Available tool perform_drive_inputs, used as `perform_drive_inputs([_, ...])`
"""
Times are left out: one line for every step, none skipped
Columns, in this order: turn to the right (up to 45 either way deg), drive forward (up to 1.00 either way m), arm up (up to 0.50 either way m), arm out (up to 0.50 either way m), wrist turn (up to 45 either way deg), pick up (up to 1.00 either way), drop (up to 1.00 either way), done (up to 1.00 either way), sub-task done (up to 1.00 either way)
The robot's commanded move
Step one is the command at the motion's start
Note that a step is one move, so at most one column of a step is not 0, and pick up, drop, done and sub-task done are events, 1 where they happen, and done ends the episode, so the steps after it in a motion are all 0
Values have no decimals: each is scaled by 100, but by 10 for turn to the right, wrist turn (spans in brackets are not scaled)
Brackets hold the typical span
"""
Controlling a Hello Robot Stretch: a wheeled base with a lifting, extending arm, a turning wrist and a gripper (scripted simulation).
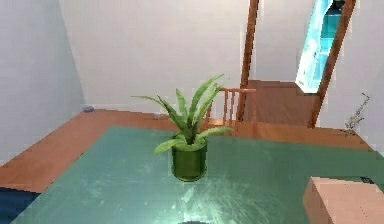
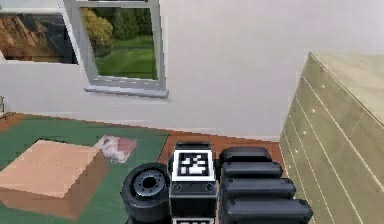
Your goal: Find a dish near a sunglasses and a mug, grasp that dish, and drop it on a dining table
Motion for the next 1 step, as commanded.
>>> perform_drive_inputs([420,0,0,0,0,0,0,0,0])
